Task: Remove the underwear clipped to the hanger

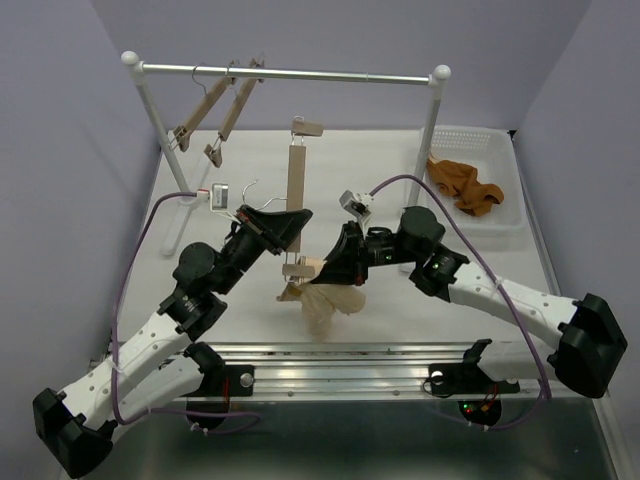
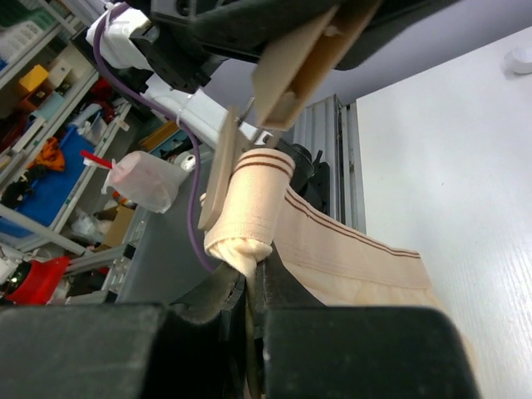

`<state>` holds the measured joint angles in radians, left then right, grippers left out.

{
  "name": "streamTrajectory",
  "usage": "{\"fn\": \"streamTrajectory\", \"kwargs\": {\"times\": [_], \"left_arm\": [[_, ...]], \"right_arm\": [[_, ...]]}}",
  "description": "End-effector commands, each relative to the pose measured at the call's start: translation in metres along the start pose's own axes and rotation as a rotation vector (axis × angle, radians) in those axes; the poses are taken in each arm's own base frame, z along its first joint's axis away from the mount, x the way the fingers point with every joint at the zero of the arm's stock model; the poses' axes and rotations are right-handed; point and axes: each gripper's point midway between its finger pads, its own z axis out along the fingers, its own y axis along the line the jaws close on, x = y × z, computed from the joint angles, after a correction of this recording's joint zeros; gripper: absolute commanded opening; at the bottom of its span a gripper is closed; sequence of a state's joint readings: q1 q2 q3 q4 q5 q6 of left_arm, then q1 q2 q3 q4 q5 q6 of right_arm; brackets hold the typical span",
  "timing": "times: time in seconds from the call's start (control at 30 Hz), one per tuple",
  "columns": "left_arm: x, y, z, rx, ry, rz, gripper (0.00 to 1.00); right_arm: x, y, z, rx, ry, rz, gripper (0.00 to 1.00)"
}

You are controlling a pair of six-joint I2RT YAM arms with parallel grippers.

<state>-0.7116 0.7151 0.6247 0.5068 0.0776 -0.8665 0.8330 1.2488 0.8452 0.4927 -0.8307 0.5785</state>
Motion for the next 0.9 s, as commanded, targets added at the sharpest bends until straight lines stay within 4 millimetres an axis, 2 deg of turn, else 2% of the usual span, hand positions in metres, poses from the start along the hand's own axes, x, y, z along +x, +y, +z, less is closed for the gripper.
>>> {"fn": "streamTrajectory", "kwargs": {"times": [0.0,0.13,0.27,0.37,0.47,0.6,0.63,0.73,0.8,0.87], "left_arm": [[-0.004,-0.002,-0.004,0.015,-0.033,-0.024,0.11],[-0.001,0.008,-0.006,-0.015,-0.041,-0.05,0.23],[0.006,0.014,-0.007,-0.027,-0.022,-0.075,0.34],[0.014,0.018,-0.008,-0.03,0.006,-0.1,0.4],[0.022,0.02,-0.011,-0.029,0.035,-0.121,0.57],[0.034,0.029,-0.016,-0.046,0.069,-0.137,0.68],[0.035,0.031,-0.016,-0.052,0.073,-0.138,0.73],[0.037,0.033,-0.018,-0.063,0.082,-0.133,0.73],[0.038,0.034,-0.019,-0.067,0.089,-0.127,0.79],[0.039,0.035,-0.02,-0.078,0.098,-0.125,0.89]], "right_arm": [[-0.018,0.02,-0.009,-0.001,-0.063,-0.074,0.01],[-0.007,0.041,-0.016,-0.093,-0.001,-0.077,0.01],[-0.005,0.051,-0.019,-0.129,0.002,-0.061,0.01],[-0.009,0.052,-0.019,-0.123,-0.007,-0.048,0.01],[-0.016,0.057,-0.019,-0.134,-0.036,-0.041,0.01],[-0.02,0.055,-0.018,-0.12,-0.055,-0.041,0.01],[-0.02,0.055,-0.018,-0.121,-0.054,-0.042,0.01],[-0.019,0.053,-0.018,-0.12,-0.054,-0.036,0.01],[-0.018,0.05,-0.017,-0.106,-0.061,-0.029,0.01],[-0.015,0.046,-0.017,-0.091,-0.058,-0.02,0.01]]}}
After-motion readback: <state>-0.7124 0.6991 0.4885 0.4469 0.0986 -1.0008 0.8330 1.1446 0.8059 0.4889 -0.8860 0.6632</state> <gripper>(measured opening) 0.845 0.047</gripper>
